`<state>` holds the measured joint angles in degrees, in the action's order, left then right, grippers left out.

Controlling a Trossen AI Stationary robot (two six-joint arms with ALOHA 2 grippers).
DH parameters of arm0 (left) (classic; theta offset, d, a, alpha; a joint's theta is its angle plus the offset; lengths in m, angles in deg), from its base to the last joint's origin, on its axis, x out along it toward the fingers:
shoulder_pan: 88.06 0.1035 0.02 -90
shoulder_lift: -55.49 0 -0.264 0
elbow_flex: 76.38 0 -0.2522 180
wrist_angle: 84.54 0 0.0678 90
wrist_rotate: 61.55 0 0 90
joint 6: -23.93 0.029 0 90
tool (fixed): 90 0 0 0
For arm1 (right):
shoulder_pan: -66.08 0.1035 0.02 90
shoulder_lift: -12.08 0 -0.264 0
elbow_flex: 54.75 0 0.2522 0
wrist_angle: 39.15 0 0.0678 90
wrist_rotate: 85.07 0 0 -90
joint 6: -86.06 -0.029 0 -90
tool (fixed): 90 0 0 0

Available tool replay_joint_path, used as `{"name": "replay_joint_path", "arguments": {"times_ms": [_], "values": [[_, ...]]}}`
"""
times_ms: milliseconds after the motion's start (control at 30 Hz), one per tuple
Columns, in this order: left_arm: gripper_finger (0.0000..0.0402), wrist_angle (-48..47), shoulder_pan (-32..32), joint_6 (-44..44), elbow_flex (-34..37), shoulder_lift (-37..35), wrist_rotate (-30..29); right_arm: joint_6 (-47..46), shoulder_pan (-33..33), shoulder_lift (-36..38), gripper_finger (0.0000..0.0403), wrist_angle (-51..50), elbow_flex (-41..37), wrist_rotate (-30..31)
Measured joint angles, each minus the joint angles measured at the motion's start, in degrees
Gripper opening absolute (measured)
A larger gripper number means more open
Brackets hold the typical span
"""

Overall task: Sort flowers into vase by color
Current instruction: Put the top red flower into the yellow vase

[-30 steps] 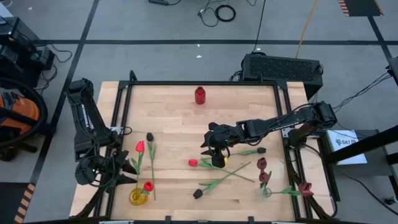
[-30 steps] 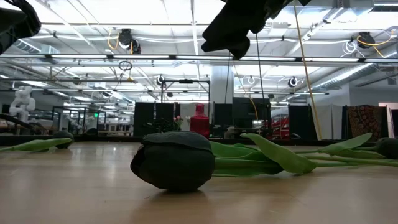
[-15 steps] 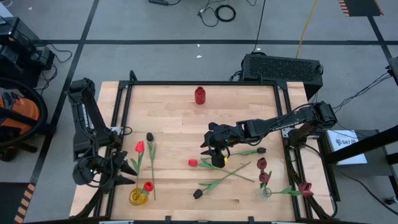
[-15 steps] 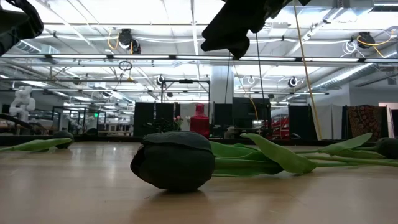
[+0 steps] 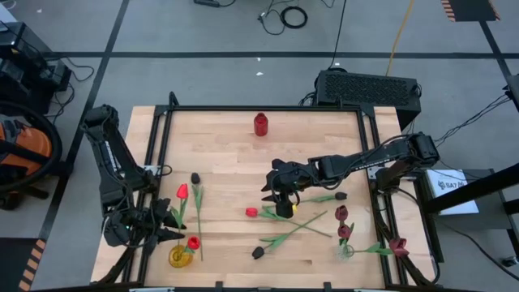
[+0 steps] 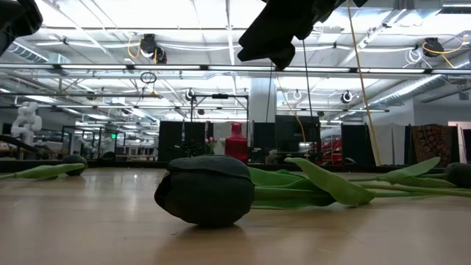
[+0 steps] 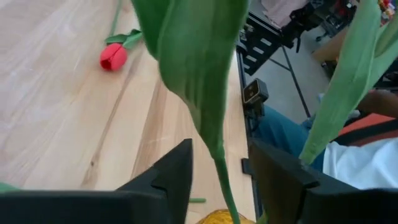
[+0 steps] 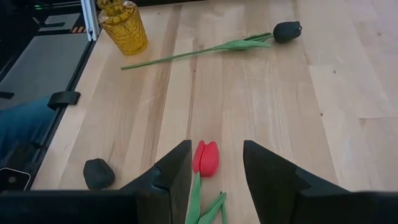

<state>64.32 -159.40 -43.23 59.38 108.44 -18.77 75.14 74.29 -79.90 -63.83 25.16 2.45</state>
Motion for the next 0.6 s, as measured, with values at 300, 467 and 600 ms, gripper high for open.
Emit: {"name": "replay_joint_path", "arguments": {"times_ms": [300,467,600], "values": [[0.0014,3.7,-2.2,3.2,0.0,0.3,-0.3,0.0,0.0,0.0,0.0137,0.0,0.0,0.0],[0.0013,4.0,-4.3,5.3,0.0,1.5,-3.8,0.0,0.0,0.0,0.0137,0.0,0.0,0.0],[0.0013,5.3,-5.0,7.7,0.0,3.9,-3.9,0.0,0.0,0.0,0.0137,0.0,0.0,0.0]]}}
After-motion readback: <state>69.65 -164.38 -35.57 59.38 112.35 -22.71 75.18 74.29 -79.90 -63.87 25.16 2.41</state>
